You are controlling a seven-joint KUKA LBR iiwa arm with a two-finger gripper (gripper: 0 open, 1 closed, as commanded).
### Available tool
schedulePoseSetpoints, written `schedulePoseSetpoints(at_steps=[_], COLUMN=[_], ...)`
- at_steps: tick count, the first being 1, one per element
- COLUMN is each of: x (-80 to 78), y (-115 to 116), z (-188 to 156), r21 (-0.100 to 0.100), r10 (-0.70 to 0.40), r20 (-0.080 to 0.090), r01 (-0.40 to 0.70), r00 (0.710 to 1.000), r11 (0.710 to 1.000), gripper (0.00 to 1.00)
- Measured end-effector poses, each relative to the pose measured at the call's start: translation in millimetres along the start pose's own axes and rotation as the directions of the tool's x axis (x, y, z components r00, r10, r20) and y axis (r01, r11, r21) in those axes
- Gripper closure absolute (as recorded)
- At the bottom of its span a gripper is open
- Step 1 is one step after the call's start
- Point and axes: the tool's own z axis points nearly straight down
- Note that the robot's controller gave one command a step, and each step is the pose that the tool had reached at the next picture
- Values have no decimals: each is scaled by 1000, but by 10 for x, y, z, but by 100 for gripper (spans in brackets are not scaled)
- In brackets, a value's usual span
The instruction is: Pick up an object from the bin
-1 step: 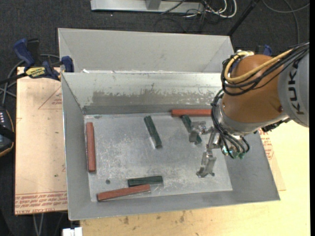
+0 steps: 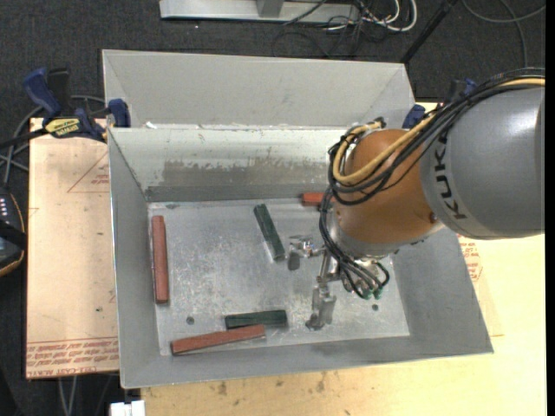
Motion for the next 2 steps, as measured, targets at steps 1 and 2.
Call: schedulePoseSetpoints(at_steps=[1,2], x=[148,149], y=[437,413], z=[613,597], r21=[1,2], r10=[-1,3], r20=[6,5], r01=[1,-3], r00=[1000,1000], r11=[1000,1000], gripper=[0,100])
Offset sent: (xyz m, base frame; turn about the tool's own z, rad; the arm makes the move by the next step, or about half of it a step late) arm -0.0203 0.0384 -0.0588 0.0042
